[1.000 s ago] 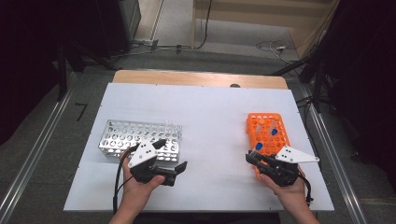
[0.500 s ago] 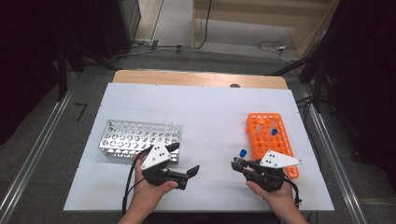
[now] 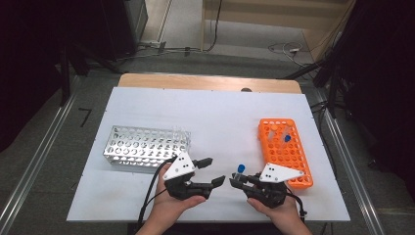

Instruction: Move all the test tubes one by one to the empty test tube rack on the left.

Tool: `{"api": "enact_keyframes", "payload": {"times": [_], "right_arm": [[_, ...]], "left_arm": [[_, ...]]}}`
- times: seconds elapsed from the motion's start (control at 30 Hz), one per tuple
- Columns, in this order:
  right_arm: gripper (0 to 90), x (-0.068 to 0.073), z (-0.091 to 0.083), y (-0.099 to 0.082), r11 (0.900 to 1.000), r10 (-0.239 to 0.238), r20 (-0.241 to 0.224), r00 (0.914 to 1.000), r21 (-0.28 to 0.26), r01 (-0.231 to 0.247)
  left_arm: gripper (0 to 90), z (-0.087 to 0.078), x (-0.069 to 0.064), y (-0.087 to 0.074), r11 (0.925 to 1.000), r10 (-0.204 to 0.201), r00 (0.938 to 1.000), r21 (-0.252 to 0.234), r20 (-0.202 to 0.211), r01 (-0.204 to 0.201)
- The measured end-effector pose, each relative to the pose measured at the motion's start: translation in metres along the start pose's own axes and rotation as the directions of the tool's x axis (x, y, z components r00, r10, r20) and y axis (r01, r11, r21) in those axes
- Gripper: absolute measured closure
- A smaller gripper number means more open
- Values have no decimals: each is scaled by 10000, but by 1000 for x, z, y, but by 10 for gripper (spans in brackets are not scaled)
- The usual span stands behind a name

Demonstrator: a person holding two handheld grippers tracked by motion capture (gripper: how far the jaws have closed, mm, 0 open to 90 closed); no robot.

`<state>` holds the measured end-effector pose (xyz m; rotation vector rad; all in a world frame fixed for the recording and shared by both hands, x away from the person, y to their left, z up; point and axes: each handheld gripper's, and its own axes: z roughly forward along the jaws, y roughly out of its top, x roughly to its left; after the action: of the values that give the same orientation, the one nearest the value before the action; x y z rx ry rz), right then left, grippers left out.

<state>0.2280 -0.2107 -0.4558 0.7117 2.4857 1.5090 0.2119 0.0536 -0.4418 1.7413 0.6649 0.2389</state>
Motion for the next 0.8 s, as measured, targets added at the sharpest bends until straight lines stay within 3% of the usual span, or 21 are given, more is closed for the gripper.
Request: {"api": "enact_keyframes", "payload": {"times": [0.13, 0.43, 0.67, 0.8], "right_arm": [[750, 4, 3, 0, 9999, -101, -134, 9999, 70, 102], [750, 11, 8, 0, 9991, -310, -396, 9987, 263, 321], [750, 15, 10, 1, 9982, -502, -726, 9961, 303, 525], [750, 15, 11, 0, 9979, -508, -852, 9951, 346, 539]], "left_arm": [[482, 7, -5, 2, 9999, 160, 9988, -3, 469, -160], [642, 19, -14, 4, 9991, 383, 9924, 119, 1174, -399], [748, 22, -17, 3, 9980, 557, 9909, 229, 1225, -589], [760, 22, -18, 3, 9973, 656, 9911, 262, 1160, -691]]}}
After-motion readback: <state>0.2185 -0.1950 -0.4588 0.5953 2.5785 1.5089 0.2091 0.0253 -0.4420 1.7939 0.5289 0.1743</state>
